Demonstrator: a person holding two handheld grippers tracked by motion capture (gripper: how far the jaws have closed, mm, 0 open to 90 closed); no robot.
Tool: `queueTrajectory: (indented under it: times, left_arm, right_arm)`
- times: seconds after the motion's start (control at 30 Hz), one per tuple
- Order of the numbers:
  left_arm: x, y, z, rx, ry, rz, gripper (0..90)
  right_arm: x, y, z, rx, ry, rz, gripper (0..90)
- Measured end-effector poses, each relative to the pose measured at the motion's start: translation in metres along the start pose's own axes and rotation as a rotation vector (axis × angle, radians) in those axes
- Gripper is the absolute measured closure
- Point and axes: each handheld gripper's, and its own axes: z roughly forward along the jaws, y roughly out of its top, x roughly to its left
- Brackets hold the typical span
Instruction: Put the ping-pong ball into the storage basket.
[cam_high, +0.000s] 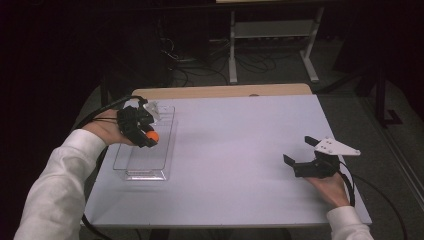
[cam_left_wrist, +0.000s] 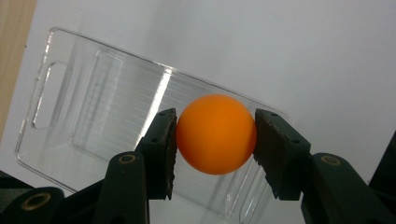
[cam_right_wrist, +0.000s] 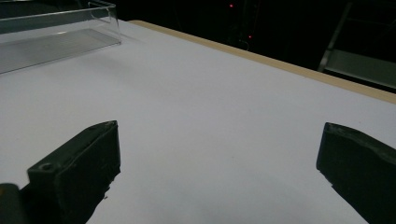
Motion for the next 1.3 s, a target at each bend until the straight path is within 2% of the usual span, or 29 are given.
queueTrajectory:
  times: [0.27, 1.3]
  left_arm:
    - [-0.003, -0.002, 0.007, 0.027, -0.025, 0.010, 50.9]
    - [-0.005, -0.008, 0.032, 0.041, -0.049, 0.005, 50.8]
  right_arm:
    - [0.000, 0.000, 0.000, 0.003, 0.001, 0.001, 0.0]
    - [0.000, -0.001, 0.000, 0.008, -0.002, -0.001, 0.0]
